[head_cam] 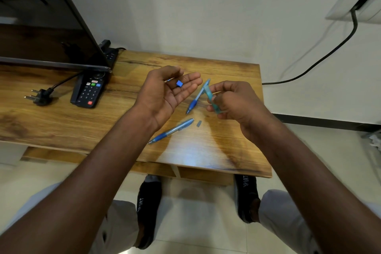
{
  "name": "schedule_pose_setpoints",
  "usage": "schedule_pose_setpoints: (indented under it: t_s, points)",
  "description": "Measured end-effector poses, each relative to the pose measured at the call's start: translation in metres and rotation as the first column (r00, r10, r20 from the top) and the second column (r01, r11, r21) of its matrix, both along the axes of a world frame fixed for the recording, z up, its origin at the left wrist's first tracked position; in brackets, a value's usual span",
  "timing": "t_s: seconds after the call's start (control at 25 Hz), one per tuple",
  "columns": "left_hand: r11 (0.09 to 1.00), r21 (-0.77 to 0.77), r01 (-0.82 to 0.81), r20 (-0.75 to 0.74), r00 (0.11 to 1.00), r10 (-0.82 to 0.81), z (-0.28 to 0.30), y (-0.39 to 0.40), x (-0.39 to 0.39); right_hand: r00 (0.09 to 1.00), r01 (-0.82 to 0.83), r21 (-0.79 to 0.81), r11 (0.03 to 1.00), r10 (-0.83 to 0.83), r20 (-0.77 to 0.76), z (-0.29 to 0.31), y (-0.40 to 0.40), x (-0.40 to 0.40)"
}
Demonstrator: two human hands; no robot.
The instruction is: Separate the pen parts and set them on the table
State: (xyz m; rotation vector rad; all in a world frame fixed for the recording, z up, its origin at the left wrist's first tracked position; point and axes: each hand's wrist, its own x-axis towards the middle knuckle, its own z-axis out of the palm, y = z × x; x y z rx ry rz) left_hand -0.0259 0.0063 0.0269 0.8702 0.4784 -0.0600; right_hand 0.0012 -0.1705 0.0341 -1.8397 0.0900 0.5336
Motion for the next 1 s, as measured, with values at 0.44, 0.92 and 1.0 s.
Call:
schedule_pose_setpoints:
  t_s: [0.44,0.92,1.0]
  points:
    - [0.901,-0.433,0.016,0.073,0.997,0.017,0.0038,-0.0028,-0.0041,1.000,0.007,0.013,1.000,-0.007,0.005,0.0038,0.0012,-0.0014]
    - [0.976,-0.206,0.071,0.124,0.991,-0.046,0.0000,-0.0084,-0.0004,0.992,0.064,0.060,0.996,-0.070,0.105,0.0031,0.0004,0.0014]
    - [0.978,-0.203,0.050,0.094,0.995,-0.032,-0.0009,-0.0091,-0.0017,0.992,0.058,0.066,0.996,-0.065,0.111,0.0029,0.0002,0.0021]
